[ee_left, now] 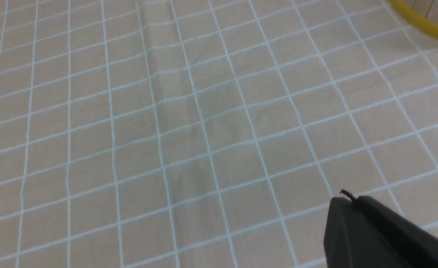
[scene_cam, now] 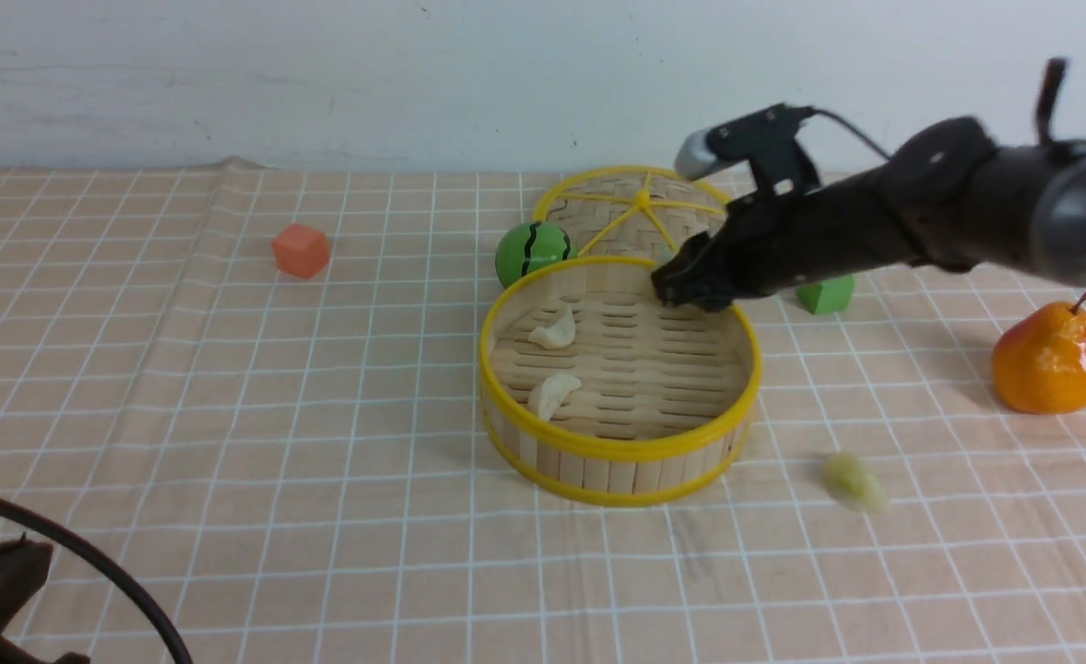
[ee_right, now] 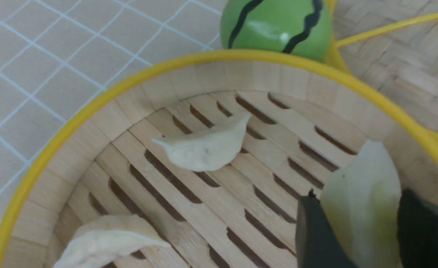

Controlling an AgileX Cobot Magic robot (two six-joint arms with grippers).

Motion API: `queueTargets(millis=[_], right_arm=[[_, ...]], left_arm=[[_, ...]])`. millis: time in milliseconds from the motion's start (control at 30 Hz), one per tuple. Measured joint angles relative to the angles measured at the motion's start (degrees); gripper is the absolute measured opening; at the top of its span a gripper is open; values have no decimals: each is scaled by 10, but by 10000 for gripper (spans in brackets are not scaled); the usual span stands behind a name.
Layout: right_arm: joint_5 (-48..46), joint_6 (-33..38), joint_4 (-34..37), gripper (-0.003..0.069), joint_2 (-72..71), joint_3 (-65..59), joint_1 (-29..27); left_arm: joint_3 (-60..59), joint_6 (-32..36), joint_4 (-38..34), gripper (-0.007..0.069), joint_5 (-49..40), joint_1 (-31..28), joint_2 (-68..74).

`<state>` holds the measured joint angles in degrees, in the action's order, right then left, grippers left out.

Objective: Put the dumplings into the steamer on the table with the brown tablecloth.
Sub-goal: 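Place the dumpling in the bamboo steamer basket with the right gripper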

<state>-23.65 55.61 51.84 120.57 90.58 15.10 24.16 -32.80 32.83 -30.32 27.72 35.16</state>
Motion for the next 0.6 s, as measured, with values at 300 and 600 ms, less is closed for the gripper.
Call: queueTargets(millis=[300, 600], right_arm=[[62, 25, 7, 477, 18, -3, 22], [-148, 10, -97, 563, -162, 1, -45]], left_arm=[[0, -47, 6, -14, 19, 0, -26], [0, -48, 6, -14, 19, 0, -58]])
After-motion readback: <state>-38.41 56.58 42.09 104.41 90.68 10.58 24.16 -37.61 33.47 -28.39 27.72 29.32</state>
